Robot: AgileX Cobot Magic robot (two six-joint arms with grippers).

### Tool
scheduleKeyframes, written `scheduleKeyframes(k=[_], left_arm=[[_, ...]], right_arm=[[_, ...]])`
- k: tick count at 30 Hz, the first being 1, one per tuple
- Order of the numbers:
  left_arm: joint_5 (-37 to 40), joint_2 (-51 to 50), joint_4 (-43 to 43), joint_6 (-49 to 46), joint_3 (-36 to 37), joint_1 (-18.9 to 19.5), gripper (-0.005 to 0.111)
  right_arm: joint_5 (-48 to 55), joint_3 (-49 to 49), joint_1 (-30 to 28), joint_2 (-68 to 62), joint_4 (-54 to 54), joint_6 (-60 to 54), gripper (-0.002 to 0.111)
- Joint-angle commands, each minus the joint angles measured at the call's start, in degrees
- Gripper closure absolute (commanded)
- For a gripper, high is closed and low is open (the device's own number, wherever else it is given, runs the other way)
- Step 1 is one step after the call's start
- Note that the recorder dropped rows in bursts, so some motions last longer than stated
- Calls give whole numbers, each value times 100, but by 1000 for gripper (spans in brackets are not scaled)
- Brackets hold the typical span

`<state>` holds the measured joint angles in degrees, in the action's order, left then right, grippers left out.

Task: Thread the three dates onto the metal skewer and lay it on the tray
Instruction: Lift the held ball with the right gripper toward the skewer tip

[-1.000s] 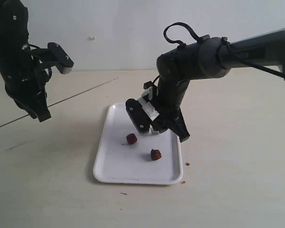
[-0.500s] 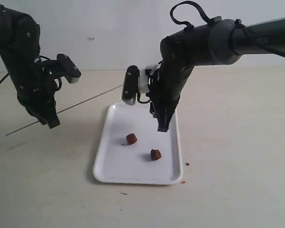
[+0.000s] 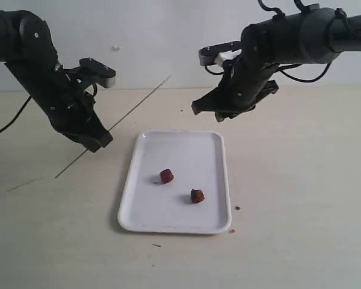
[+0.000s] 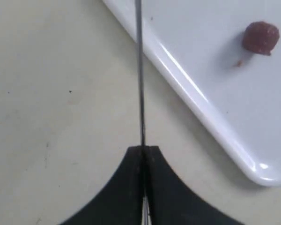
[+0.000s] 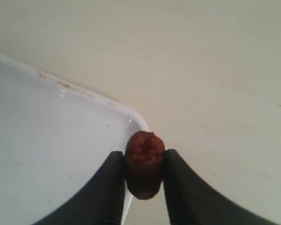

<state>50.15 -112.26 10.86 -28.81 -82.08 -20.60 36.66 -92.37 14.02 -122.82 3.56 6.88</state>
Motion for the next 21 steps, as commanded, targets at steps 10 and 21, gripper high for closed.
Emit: scheduleKeyframes(k=[10,21], left_arm=[[52,-132,1041,58,12,-16,107],[184,-171,1398,-4,12,-16,107]], right_arm=[[-1721,-56,-203,73,-2574,62,84],[-2385,-69,-341,73,-3229,131,84]])
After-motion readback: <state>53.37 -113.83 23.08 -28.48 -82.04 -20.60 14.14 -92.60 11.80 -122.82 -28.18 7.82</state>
